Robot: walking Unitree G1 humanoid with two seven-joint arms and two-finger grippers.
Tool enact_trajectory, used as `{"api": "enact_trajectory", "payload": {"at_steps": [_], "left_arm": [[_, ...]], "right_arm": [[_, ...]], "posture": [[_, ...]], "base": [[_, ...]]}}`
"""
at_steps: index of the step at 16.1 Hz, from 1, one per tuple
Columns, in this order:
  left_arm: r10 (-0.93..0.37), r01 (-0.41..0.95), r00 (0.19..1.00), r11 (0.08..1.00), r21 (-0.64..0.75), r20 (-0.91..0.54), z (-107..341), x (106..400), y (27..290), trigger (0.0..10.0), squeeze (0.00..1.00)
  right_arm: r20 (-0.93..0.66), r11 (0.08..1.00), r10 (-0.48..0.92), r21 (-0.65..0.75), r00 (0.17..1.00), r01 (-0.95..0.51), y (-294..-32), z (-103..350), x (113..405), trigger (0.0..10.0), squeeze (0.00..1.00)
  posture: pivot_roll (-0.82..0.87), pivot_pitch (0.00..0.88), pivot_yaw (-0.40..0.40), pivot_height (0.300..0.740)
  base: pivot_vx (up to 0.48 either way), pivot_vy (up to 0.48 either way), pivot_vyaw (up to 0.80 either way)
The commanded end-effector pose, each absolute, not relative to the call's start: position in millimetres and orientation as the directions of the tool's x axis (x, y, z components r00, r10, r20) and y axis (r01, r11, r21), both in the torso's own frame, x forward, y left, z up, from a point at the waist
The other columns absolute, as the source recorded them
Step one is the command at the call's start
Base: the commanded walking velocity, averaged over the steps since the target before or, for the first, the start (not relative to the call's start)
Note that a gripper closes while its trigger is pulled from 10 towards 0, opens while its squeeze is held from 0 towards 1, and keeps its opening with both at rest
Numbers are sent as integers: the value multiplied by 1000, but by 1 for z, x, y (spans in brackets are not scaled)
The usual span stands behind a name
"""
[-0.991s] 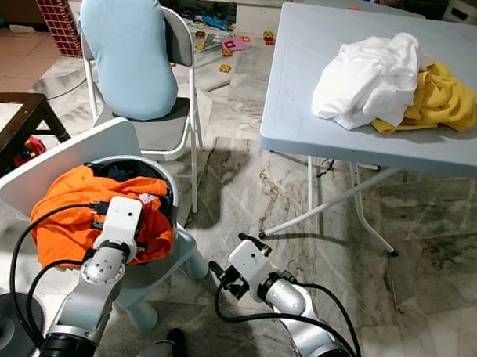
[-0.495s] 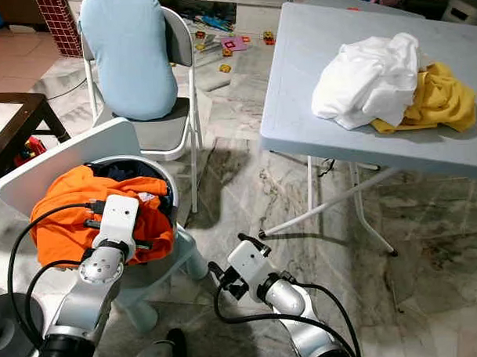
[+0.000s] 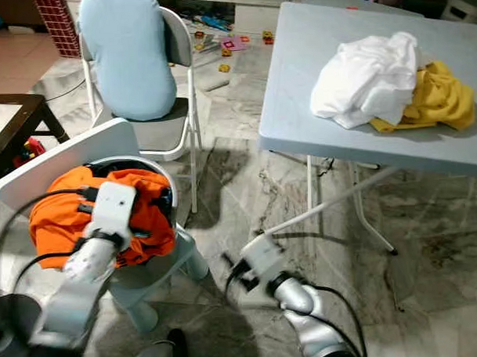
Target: Hang hanger
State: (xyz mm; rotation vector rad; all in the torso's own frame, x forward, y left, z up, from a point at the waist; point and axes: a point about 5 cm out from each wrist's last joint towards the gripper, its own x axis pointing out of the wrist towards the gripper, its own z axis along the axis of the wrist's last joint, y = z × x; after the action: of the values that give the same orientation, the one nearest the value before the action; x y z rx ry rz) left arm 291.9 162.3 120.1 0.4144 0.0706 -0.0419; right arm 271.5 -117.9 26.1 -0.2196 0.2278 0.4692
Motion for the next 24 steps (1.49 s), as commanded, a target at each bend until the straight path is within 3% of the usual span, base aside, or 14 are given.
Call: {"api": "enact_trajectory", "payload": {"at_steps": [1, 2, 3, 4, 5, 6, 12, 20, 24], "left_arm": [[-18, 38, 999, 895, 444, -50, 122, 286, 168, 0, 0], [9, 22, 998, 894, 448, -67, 117, 283, 173, 0, 0], [50, -3, 994, 894, 448, -95, 109, 278, 181, 1020, 0], [31, 23, 992, 910, 414, -123, 100, 272, 180, 4863, 0], [18, 35, 991, 920, 391, -132, 97, 270, 178, 4863, 0], [-71, 123, 984, 936, 330, -166, 83, 265, 163, 10000, 0], [-226, 265, 961, 919, 293, -161, 67, 267, 139, 10000, 0], [-299, 309, 951, 924, 224, -78, 77, 287, 119, 10000, 0], [-313, 318, 948, 925, 206, -56, 79, 288, 113, 10000, 0]], "right_arm": [[-258, 928, 329, -90, 908, -362, -133, 28, 275, 10000, 0], [-252, 956, 279, -17, 927, -293, -139, 30, 277, 10000, 0], [-244, 981, 191, 93, 951, -173, -154, 33, 279, 10000, 0], [-240, 988, 133, 109, 962, -109, -168, 34, 278, 10000, 0], [-240, 990, 117, 103, 964, -95, -173, 33, 276, 10000, 0], [-256, 992, 47, 125, 966, -15, -185, 30, 273, 10000, 0], [-230, 961, -52, 253, 972, 112, -191, 36, 268, 10000, 0], [-164, 971, -33, 227, 986, 70, -192, 48, 261, 10000, 0], [-171, 980, -23, 193, 985, 56, -197, 51, 262, 10000, 0]], "posture": [[30, 130, 3, 740], [30, 123, 6, 740], [29, 114, 8, 740], [28, 93, 10, 740], [28, 93, 10, 740], [20, 71, 17, 740], [-36, 0, 64, 740], [-90, 0, 60, 740], [-88, 0, 50, 740]], "base": [[0, 0, 0], [0, 0, 0], [0, 0, 0], [0, 0, 0], [0, 0, 0], [0, 0, 0], [0, 0, 0], [0, 0, 0], [284, 0, -714]]}}
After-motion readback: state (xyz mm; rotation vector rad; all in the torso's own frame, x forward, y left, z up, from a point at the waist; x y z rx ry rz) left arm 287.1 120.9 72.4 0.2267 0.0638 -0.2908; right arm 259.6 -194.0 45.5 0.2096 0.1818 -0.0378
